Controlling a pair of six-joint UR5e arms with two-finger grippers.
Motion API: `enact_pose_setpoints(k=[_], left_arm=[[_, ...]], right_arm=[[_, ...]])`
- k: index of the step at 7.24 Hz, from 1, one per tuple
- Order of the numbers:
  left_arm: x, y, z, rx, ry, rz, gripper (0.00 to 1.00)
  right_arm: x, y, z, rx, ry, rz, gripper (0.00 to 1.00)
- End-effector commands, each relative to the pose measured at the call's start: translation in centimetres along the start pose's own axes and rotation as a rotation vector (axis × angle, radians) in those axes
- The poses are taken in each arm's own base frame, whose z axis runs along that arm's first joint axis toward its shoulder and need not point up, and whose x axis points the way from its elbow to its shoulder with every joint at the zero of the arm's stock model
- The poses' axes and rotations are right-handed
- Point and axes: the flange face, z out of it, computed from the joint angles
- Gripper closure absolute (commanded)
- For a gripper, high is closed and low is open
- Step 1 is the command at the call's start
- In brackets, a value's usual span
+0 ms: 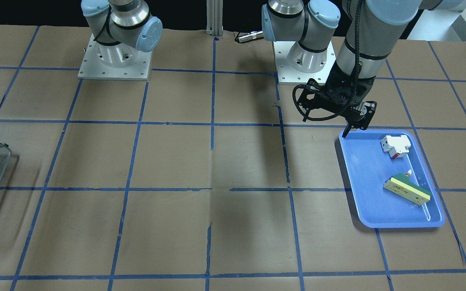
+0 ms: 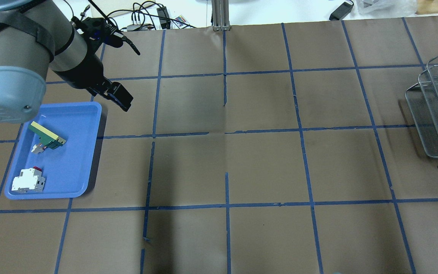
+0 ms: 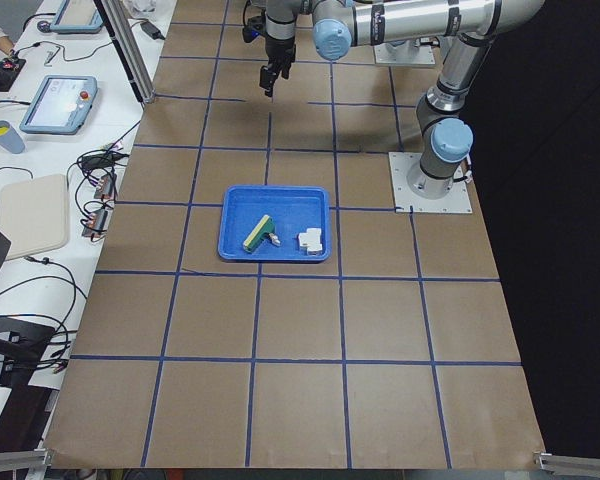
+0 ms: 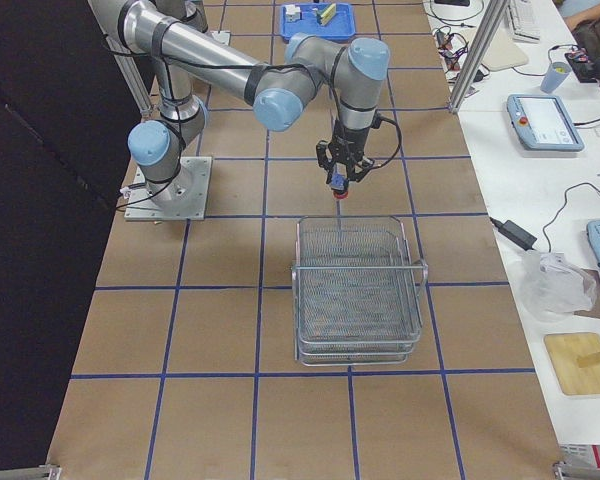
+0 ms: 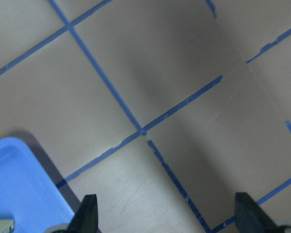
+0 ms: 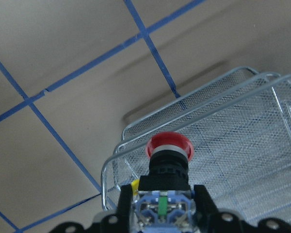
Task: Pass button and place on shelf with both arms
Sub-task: 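Lower the button into the wire-mesh basket and release it with the right gripper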
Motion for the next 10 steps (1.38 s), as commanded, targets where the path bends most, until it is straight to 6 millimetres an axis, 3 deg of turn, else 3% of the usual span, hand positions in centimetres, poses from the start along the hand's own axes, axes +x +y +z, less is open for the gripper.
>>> enact_pose_setpoints(k=[1,3,4,5,6,7,8,9,10], left_arm=[[-1.0,1.4,-0.7,-0.015,-0.023,-0.135,0.0],[-0.4,2.3,-1.1,-0.049,-0.001,-0.422,0.0],[0.0,2.5,-1.9,-0.069,-0.001,-0.475,0.0],[0.1,2.6,-1.5,-0.099,0.026,-0.526,0.0],[0.3,2.5,0.8,-0.169,0.051,-0.533,0.0],[0.5,2.9,1.4,-0.207,0.064,-0.534,0.0],[1.0,2.5,1.0,-0.183,0.096,-0.532,0.0],[1.3,2.4,1.0,-0.174,0.119,-0.523,0.0],[0.9,2.5,0.9,-0.172,0.111,-0.522,0.0]], right_arm=[[2.9,2.7,4.9,-0.086,-0.053,0.07,1.0],[3.9,3.4,6.3,-0.083,-0.056,0.092,1.0],[4.0,3.4,6.5,-0.084,-0.054,0.092,1.0],[4.1,3.3,6.6,-0.075,-0.056,0.092,0.67],[4.3,3.2,7.3,-0.08,-0.067,0.088,0.58],[4.4,3.1,7.5,-0.086,-0.072,0.087,0.48],[4.4,3.1,7.5,-0.081,-0.07,0.087,0.3],[4.4,3.1,7.5,-0.083,-0.07,0.087,0.18],[4.2,3.2,7.1,-0.084,-0.067,0.088,0.14]])
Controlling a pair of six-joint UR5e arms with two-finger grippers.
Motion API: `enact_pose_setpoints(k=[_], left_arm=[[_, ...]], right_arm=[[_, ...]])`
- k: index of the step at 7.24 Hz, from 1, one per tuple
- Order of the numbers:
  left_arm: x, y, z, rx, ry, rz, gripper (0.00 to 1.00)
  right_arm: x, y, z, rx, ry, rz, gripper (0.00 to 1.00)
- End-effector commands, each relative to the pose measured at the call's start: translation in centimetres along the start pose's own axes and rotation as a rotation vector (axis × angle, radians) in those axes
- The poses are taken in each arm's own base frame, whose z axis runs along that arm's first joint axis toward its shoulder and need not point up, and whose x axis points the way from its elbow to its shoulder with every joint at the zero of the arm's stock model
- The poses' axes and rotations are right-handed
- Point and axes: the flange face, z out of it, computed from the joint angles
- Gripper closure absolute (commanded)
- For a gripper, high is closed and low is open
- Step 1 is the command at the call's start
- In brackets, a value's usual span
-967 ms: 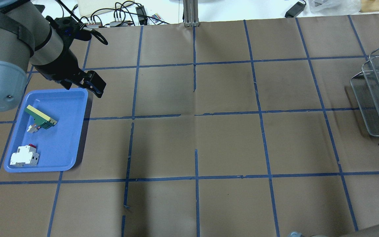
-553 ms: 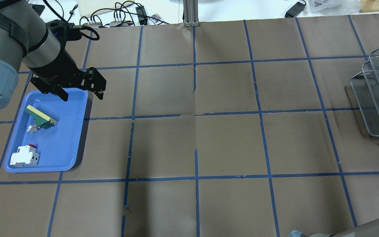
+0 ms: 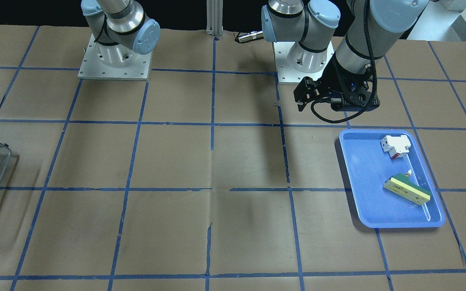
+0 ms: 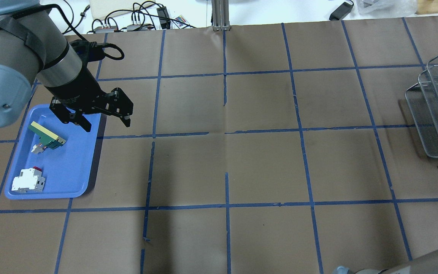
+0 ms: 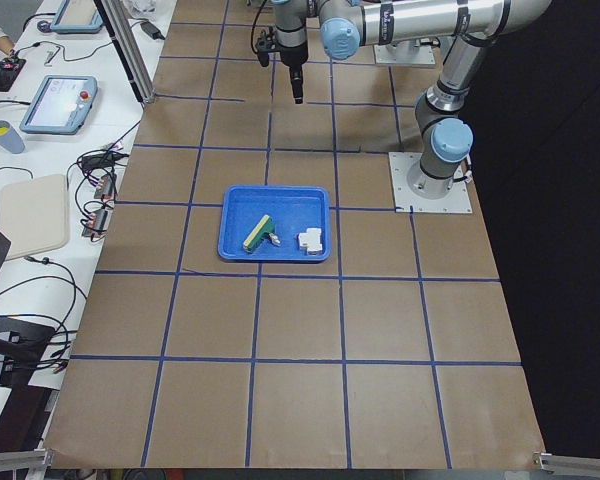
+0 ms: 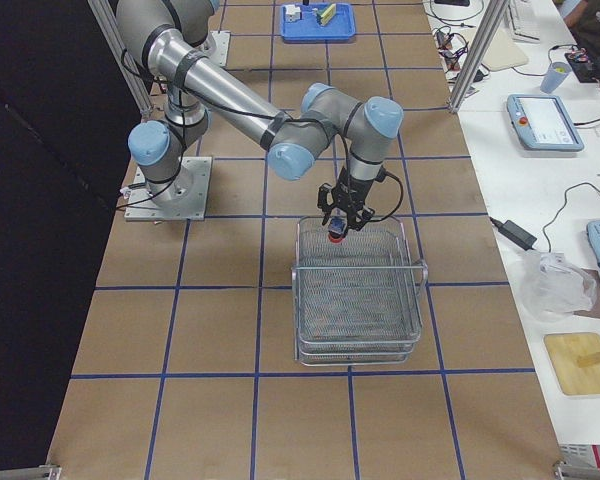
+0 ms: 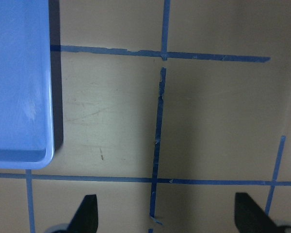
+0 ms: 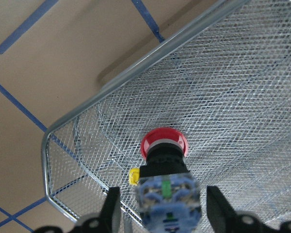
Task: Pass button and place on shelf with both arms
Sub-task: 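Lower the button into the wire-mesh basket and release it with the right gripper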
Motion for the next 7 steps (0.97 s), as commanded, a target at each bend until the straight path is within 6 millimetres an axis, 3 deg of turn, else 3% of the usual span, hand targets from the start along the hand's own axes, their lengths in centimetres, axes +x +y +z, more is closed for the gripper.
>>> enact_pose_setpoints(k=[1,2,3,4,5,6,7], left_arm=[[-0.1,-0.2,-0.7,0.013,0.002,0.005,0.0],[-0.5,-0.1,-2.5,0.05,-0.022,-0.001,0.0],[-0.7,-0.9,-2.9,0.052,-0.028,-0.003,0.0],[-0.3,0.5,-5.1,0.1,-0.032,0.004,0.0],[-0.5,1.0,-4.4,0.052,-0.039,0.002,0.0],[-0.5,1.3,-4.7,0.02,-0.023,-0.007,0.0],[-0.3,1.0,-5.6,0.038,-0.028,-0.003,0.0]], right_arm=[[-0.4,0.2,-0.7,0.005,0.003,0.001,0.13],[-1.2,0.7,-2.2,0.009,0.026,0.014,0.1],[-3.1,1.5,-5.0,0.015,0.053,0.074,0.09],[-6.4,1.2,-7.9,0.076,0.023,0.205,0.04],[-9.6,-0.6,-9.7,0.179,-0.067,0.41,0.0],[-12.1,-3.5,-11.4,0.183,-0.1,0.549,0.0],[-14.7,-7.9,-13.3,0.179,-0.084,0.659,0.0]])
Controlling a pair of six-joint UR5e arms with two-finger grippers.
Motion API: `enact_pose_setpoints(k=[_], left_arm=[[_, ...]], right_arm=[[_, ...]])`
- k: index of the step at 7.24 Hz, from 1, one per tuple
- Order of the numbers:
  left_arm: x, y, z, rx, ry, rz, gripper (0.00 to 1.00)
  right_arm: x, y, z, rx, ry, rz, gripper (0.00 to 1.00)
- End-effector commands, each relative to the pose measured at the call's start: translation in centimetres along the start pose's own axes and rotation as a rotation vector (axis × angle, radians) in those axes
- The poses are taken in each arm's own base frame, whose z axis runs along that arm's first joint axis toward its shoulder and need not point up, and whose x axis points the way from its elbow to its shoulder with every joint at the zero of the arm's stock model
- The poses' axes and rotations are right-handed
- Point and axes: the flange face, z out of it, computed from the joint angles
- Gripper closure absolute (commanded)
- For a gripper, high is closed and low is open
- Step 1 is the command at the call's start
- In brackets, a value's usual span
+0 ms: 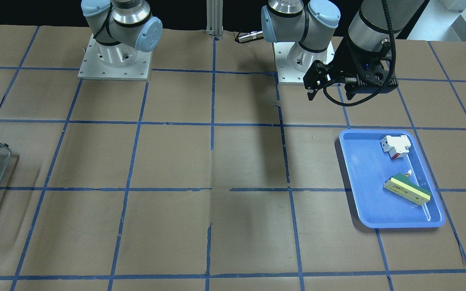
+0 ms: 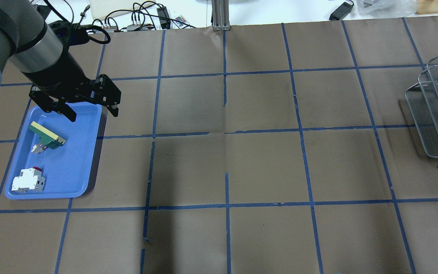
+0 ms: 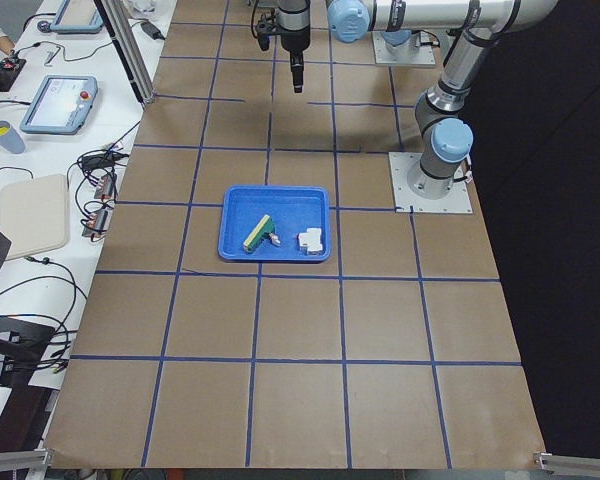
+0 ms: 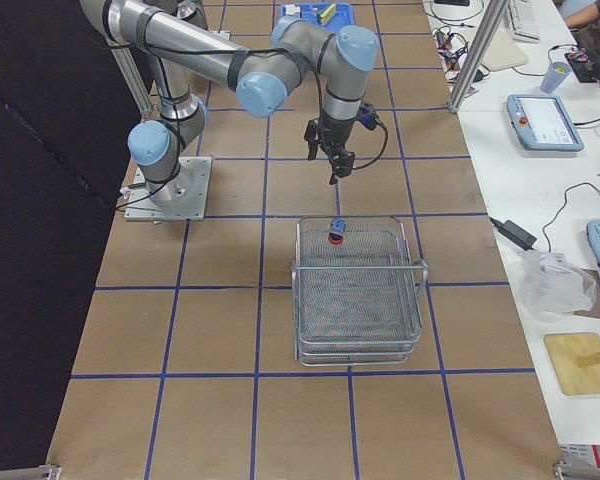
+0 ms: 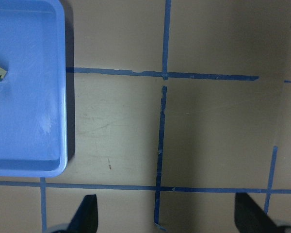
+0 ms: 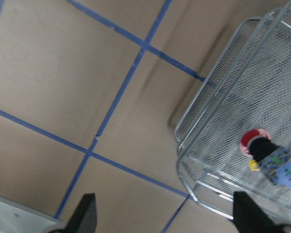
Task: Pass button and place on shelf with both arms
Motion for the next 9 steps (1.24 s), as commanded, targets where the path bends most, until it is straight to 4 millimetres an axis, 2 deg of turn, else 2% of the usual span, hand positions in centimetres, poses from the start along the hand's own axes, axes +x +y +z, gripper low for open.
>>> enact_pose_setpoints(k=[1,2,3,4,5,6,7,8,9], left_arm=[[0.1,-1.0,-0.9,0.001,-0.004,0.003,0.0],[-0.1,-1.3,-1.6,0.018,-0.004,0.002,0.0],[-0.1,-1.5,-1.7,0.02,-0.004,0.002,0.0],[-0.2,-1.6,-1.7,0.018,-0.004,-0.001,0.0],[-0.2,-1.6,-1.7,0.018,-0.003,-0.001,0.0],[-0.2,-1.6,-1.6,0.017,-0.003,-0.001,0.0],[-0.2,-1.6,-1.6,0.017,-0.003,0.0,0.0],[-0.2,-1.6,-1.5,0.015,-0.003,-0.001,0.0],[-0.2,-1.6,-1.5,0.014,-0.003,-0.001,0.0]], right_arm=[[-10.7,-5.0,-2.5,0.033,0.009,0.263,0.0],[-17.4,-7.5,-3.3,0.061,0.002,0.344,0.0],[-22.7,-8.6,-3.8,0.072,-0.009,0.37,0.0],[-25.5,-8.6,-4.4,0.093,-0.074,0.394,0.0],[-27.1,-6.5,-5.1,0.076,-0.162,0.419,0.0],[-27.4,-4.0,-5.3,0.073,-0.155,0.428,0.0],[-28.6,-0.7,-6.8,0.099,-0.154,0.433,0.0],[-27.7,-0.3,-5.7,0.077,-0.165,0.464,0.0],[-25.8,0.2,-5.1,0.062,-0.17,0.505,0.0]])
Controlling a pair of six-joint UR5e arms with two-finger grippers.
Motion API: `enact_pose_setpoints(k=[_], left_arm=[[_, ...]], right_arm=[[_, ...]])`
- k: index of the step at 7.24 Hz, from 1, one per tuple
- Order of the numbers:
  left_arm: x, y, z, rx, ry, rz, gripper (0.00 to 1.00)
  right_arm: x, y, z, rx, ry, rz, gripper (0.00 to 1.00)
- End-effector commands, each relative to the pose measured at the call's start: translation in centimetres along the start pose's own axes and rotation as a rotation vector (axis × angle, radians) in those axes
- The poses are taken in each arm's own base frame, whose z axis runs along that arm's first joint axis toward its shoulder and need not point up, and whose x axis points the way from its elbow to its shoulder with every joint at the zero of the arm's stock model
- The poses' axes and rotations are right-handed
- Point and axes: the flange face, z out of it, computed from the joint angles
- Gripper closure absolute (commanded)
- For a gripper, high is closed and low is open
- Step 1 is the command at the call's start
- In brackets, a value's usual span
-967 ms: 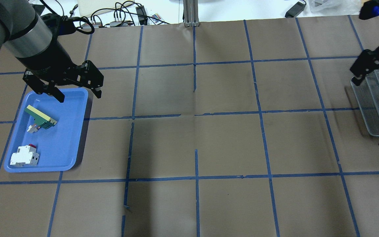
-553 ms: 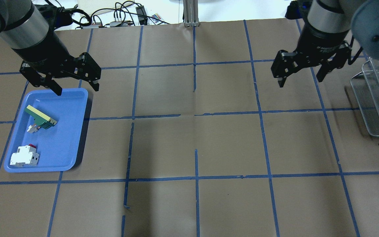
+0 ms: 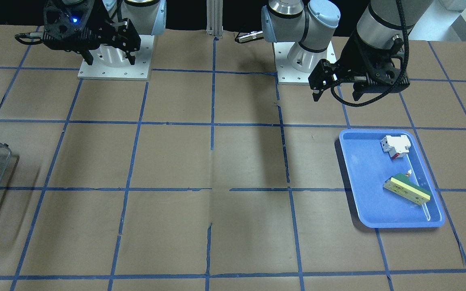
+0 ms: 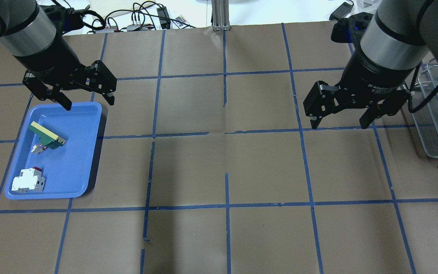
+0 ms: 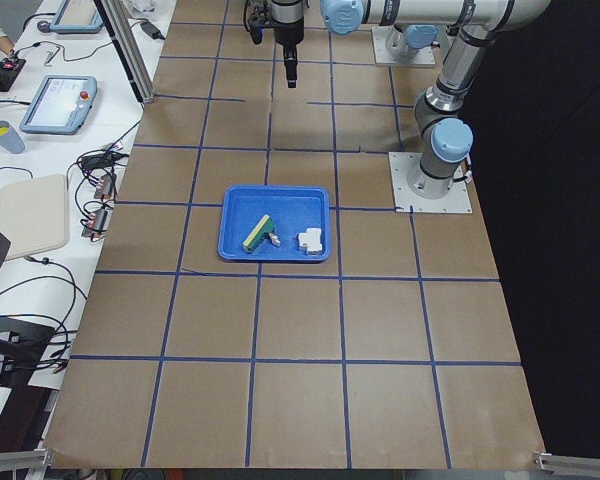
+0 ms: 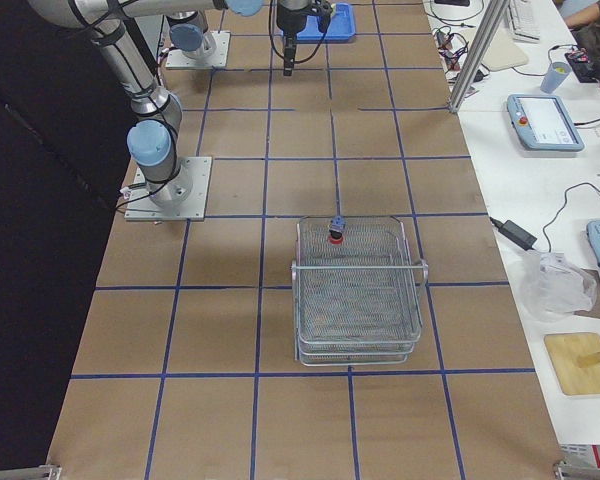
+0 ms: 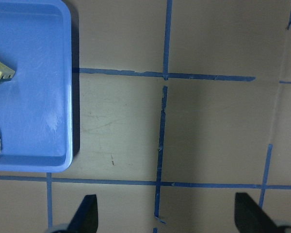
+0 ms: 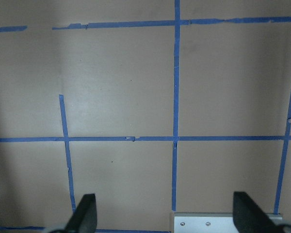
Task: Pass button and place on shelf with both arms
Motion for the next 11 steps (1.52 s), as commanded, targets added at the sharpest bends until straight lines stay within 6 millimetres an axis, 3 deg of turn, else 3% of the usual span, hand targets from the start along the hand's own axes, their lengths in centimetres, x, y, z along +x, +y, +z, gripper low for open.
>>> enact_pose_setpoints(k=[1,9,11], left_arm=[[0.0,0.1,-0.1,0.002,0.0,0.0,0.0],[-0.2,-0.1,0.0,-0.001,-0.001,0.025,0.0],[-0.2,-0.1,0.0,-0.002,-0.015,0.064,0.0]], right_arm=[[3.3,-0.2,0.3,-0.013,-0.009,0.077,0.0],[1.7,-0.2,2.7,-0.016,0.031,0.1,0.0],[2.0,-0.2,2.4,-0.006,0.05,0.109,0.0]])
